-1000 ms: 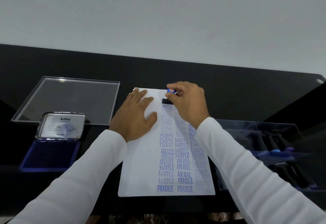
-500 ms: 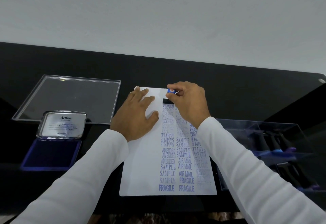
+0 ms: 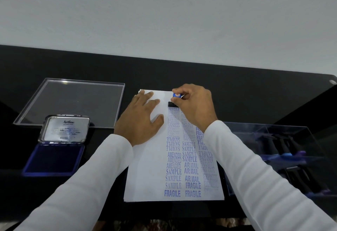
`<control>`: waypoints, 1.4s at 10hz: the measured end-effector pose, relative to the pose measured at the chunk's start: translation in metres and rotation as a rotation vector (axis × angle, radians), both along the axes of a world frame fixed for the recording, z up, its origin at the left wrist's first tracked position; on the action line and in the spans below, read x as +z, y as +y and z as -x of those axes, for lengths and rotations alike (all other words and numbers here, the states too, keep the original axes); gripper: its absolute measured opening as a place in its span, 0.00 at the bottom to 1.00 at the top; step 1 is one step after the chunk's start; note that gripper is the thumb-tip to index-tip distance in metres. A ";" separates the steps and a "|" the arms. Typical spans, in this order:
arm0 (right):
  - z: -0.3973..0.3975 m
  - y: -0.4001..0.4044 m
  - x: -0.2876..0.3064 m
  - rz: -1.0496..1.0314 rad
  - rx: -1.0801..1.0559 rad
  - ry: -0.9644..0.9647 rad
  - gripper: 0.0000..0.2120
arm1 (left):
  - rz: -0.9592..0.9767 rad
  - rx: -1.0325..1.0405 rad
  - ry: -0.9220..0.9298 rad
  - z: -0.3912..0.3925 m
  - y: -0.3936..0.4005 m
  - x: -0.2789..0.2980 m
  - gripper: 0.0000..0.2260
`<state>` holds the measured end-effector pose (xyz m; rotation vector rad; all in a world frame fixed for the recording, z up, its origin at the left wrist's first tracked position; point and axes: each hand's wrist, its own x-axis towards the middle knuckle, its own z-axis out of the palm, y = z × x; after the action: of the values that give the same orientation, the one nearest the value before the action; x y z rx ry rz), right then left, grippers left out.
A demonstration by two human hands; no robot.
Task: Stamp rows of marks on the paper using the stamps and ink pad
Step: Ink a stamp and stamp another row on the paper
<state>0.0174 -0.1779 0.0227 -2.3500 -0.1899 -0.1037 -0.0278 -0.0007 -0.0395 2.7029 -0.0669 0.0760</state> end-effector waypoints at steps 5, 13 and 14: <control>-0.001 0.001 -0.003 0.026 -0.012 -0.030 0.13 | 0.005 0.006 0.004 0.001 0.000 0.001 0.32; -0.002 0.000 -0.001 0.008 0.000 -0.013 0.13 | 0.007 0.006 0.003 0.000 0.000 -0.002 0.28; -0.001 0.000 -0.002 -0.012 -0.008 -0.011 0.10 | 0.009 0.004 0.001 0.000 0.000 -0.002 0.30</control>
<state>0.0188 -0.1774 0.0206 -2.3388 -0.1847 -0.1209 -0.0279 -0.0006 -0.0415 2.6940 -0.0613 0.0761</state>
